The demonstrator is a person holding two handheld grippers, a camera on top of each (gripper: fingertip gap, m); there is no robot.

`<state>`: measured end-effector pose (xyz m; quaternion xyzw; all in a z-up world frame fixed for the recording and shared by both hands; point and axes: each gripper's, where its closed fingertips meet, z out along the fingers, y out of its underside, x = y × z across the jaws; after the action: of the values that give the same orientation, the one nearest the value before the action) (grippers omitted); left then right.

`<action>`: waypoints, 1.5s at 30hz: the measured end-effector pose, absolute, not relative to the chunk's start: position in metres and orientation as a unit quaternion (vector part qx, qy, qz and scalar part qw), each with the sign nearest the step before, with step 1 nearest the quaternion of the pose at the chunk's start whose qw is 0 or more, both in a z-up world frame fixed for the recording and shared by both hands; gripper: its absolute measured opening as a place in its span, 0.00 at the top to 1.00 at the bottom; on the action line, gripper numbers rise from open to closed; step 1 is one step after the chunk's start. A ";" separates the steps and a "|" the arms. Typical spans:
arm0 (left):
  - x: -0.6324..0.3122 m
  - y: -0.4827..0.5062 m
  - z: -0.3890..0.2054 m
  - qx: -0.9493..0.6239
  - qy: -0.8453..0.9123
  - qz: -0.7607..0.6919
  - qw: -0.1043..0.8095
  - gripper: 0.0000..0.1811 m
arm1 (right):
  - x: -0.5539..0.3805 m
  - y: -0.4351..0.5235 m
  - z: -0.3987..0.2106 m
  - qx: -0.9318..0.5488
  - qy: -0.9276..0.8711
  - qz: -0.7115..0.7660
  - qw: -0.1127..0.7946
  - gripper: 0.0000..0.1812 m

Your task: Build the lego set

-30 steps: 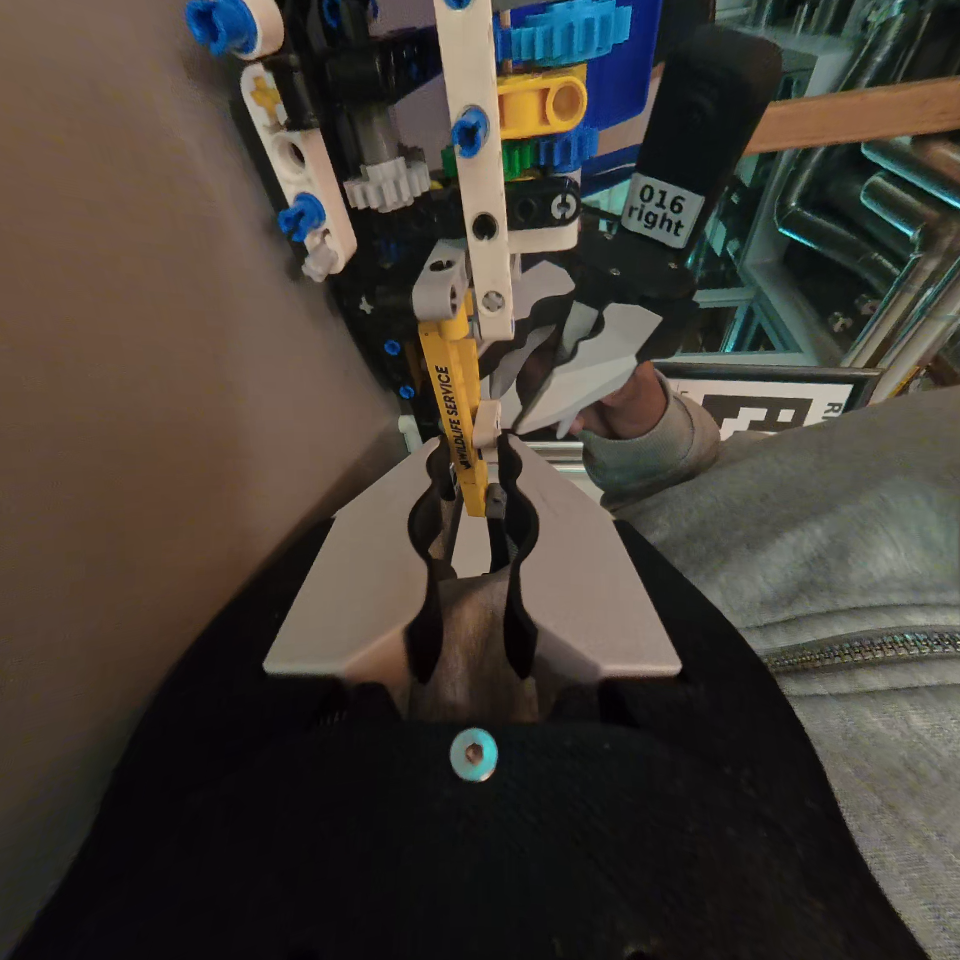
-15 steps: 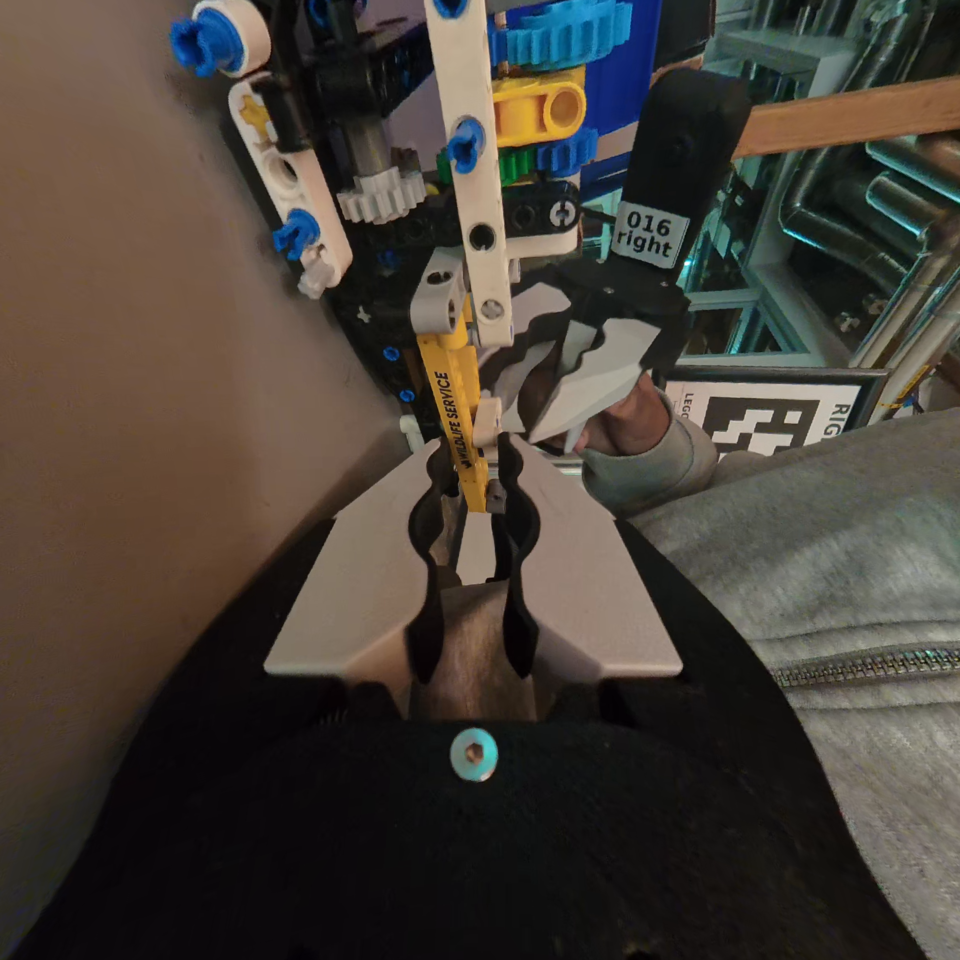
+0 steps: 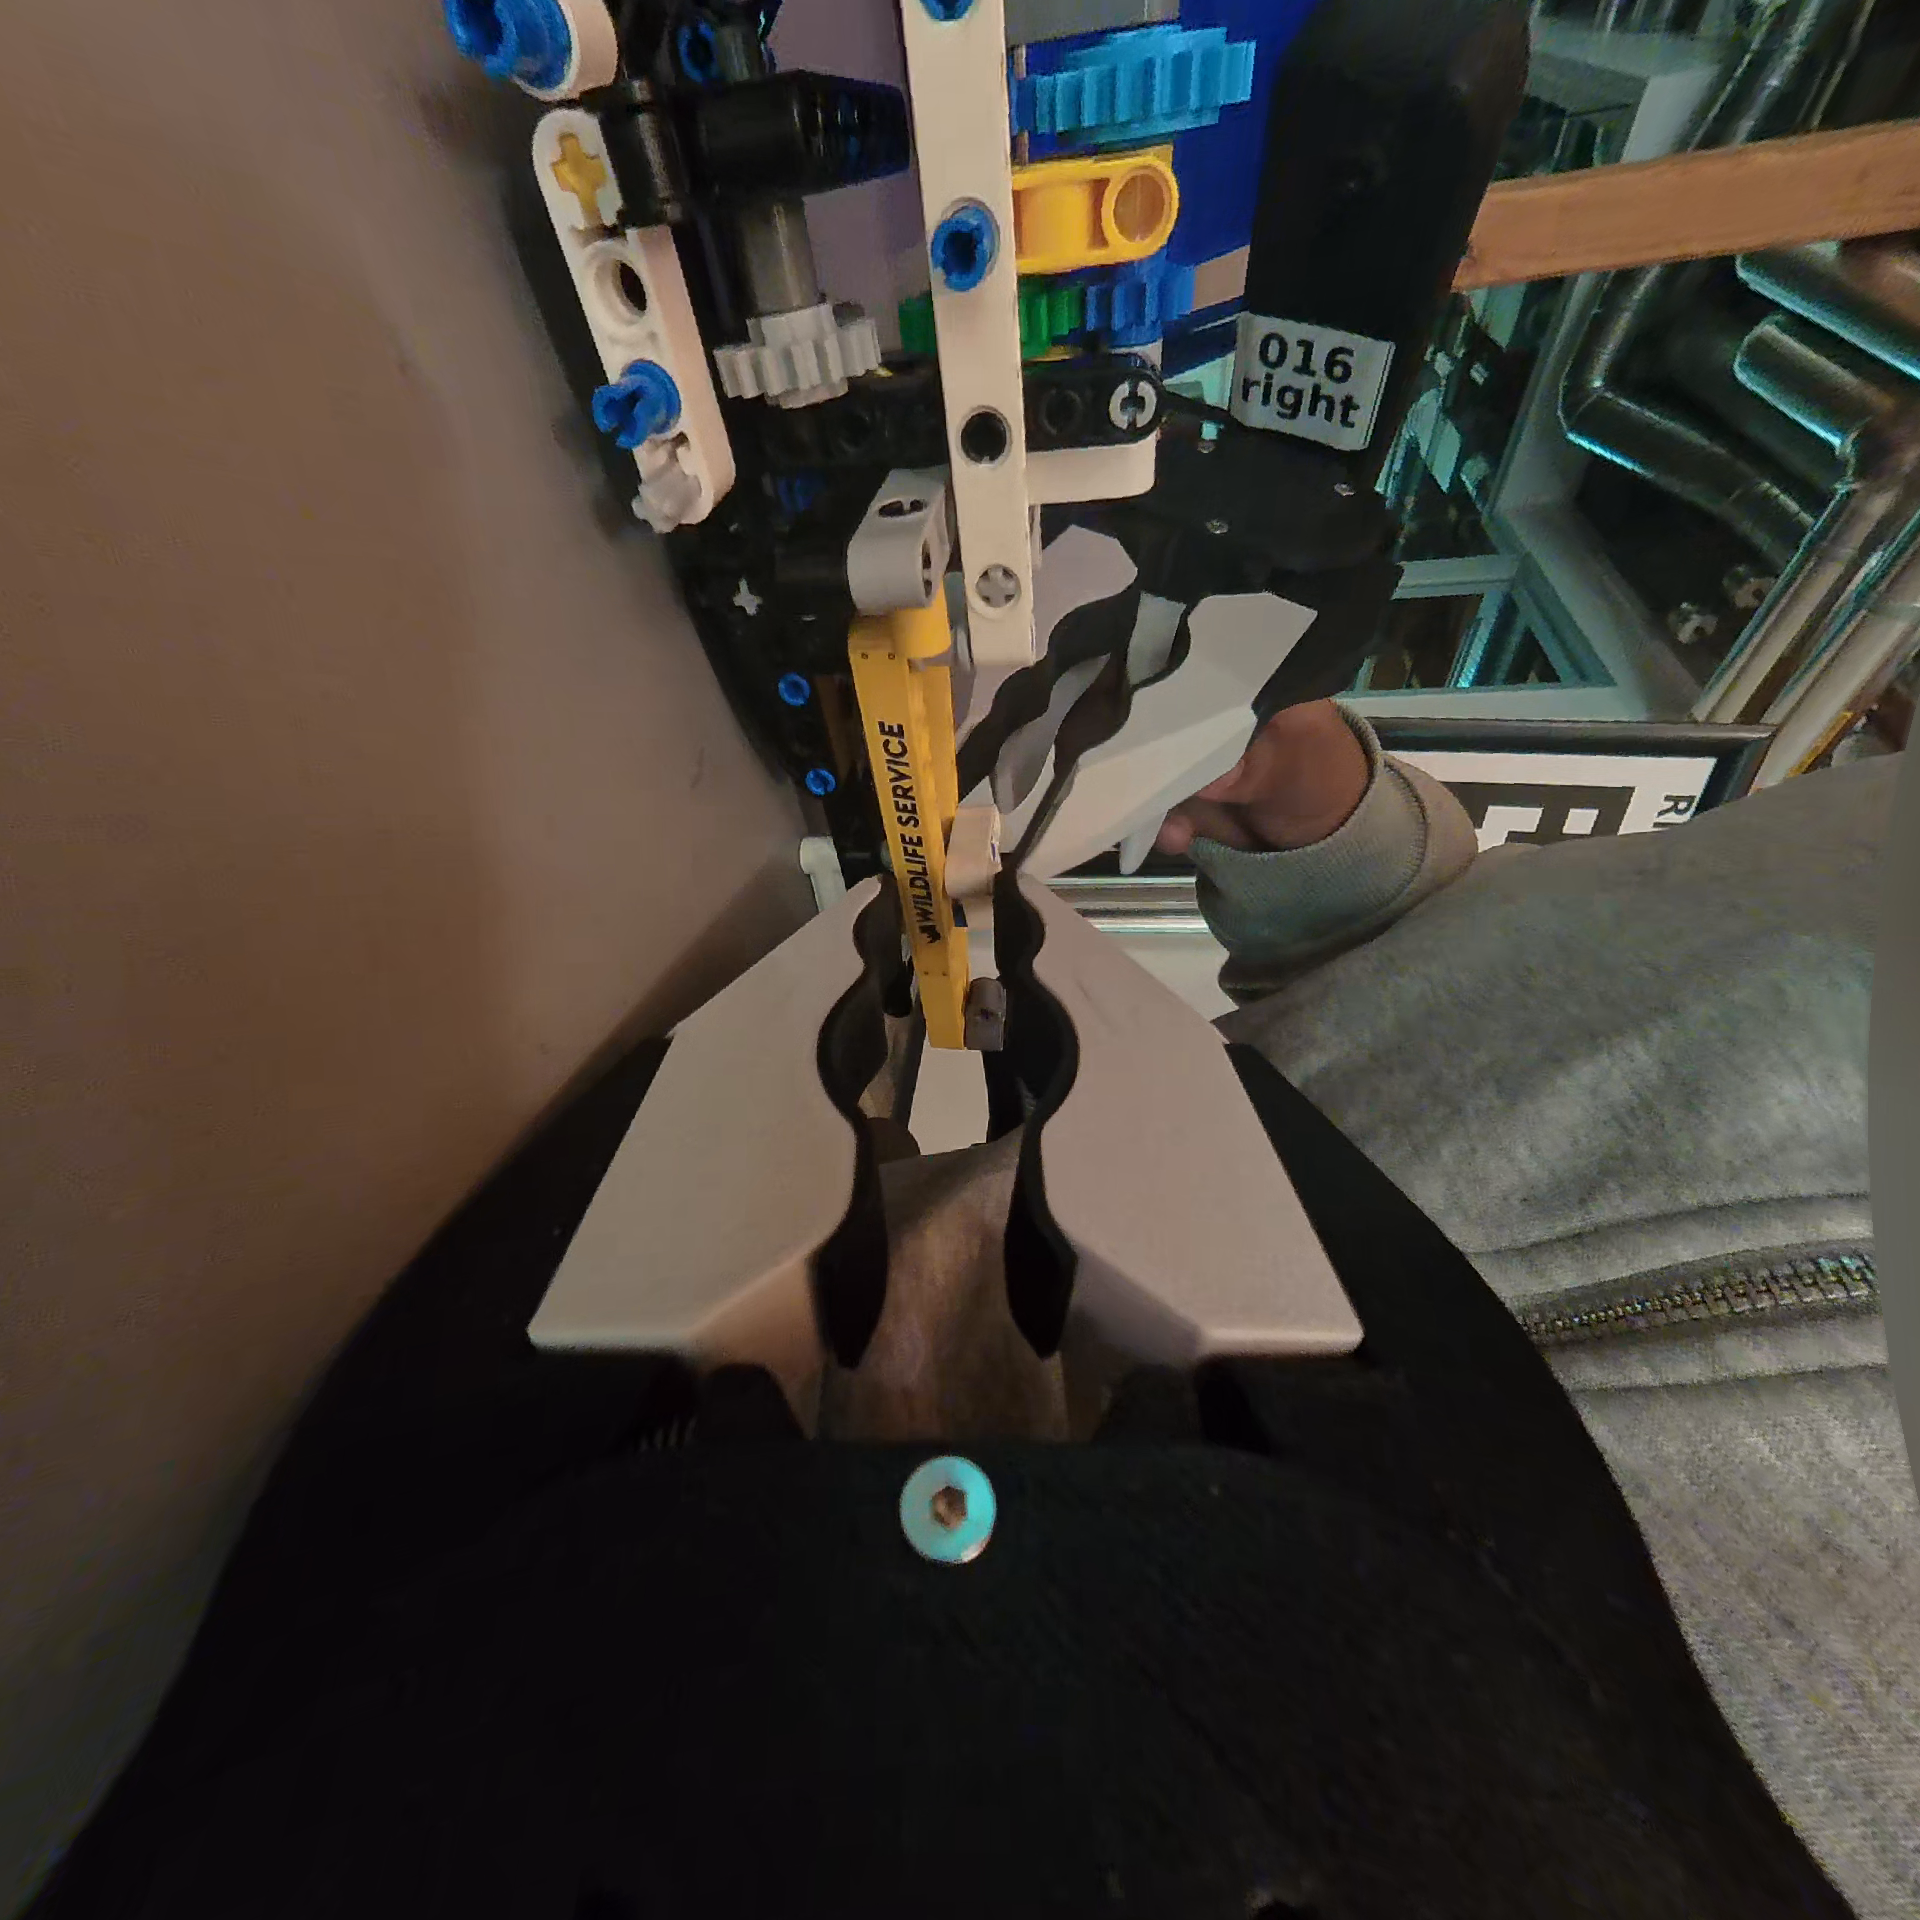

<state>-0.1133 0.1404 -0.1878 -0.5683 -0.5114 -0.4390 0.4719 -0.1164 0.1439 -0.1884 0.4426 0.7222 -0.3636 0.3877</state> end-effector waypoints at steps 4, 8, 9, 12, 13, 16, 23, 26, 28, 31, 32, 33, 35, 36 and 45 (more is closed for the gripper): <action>-0.110 0.139 -0.188 -0.570 -0.509 -0.438 0.473 0.92 | -0.115 0.140 -0.189 0.449 0.710 -0.368 0.399 0.87; -0.105 0.138 -0.190 -0.573 -0.507 -0.438 0.472 0.92 | -0.106 0.135 -0.195 0.424 0.753 -0.340 0.371 0.87; -0.103 0.138 -0.191 -0.573 -0.507 -0.438 0.472 0.92 | -0.106 0.135 -0.195 0.420 0.764 -0.333 0.360 0.87; -0.103 0.137 -0.192 -0.570 -0.511 -0.435 0.474 0.92 | -0.109 0.135 -0.194 0.430 0.759 -0.332 0.359 0.87; -0.103 0.136 -0.192 -0.572 -0.509 -0.435 0.474 0.92 | -0.109 0.135 -0.194 0.434 0.751 -0.334 0.368 0.87; -0.101 0.135 -0.192 -0.574 -0.508 -0.433 0.475 0.91 | -0.107 0.134 -0.195 0.442 0.725 -0.345 0.400 0.87; -0.104 0.135 -0.191 -0.572 -0.509 -0.425 0.482 0.91 | -0.110 0.133 -0.195 0.442 0.721 -0.359 0.394 0.87; -0.108 0.134 -0.191 -0.570 -0.511 -0.426 0.482 0.91 | -0.114 0.131 -0.195 0.451 0.713 -0.376 0.383 0.86; -0.113 0.132 -0.190 -0.564 -0.515 -0.423 0.487 0.91 | -0.119 0.128 -0.194 0.465 0.703 -0.395 0.366 0.86; -0.115 0.124 -0.189 -0.554 -0.522 -0.424 0.490 0.88 | -0.121 0.122 -0.191 0.485 0.681 -0.424 0.348 0.86; -0.116 0.119 -0.189 -0.553 -0.528 -0.419 0.490 0.86 | -0.120 0.118 -0.188 0.484 0.678 -0.436 0.342 0.85; -0.116 0.113 -0.189 -0.553 -0.535 -0.410 0.490 0.83 | -0.117 0.116 -0.185 0.481 0.675 -0.445 0.338 0.85; -0.115 0.100 -0.185 -0.549 -0.541 -0.397 0.500 0.81 | -0.110 0.115 -0.184 0.484 0.675 -0.452 0.324 0.83; -0.113 0.094 -0.185 -0.552 -0.544 -0.387 0.500 0.81 | -0.107 0.116 -0.183 0.486 0.675 -0.456 0.318 0.83; -0.105 0.081 -0.174 -0.557 -0.539 -0.346 0.528 0.87 | -0.099 0.118 -0.173 0.484 0.682 -0.489 0.247 0.83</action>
<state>-0.1048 0.0810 -0.1736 -0.5568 -0.5395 -0.3463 0.5282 -0.0989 0.1176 -0.1726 0.4844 0.6820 -0.4889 0.2474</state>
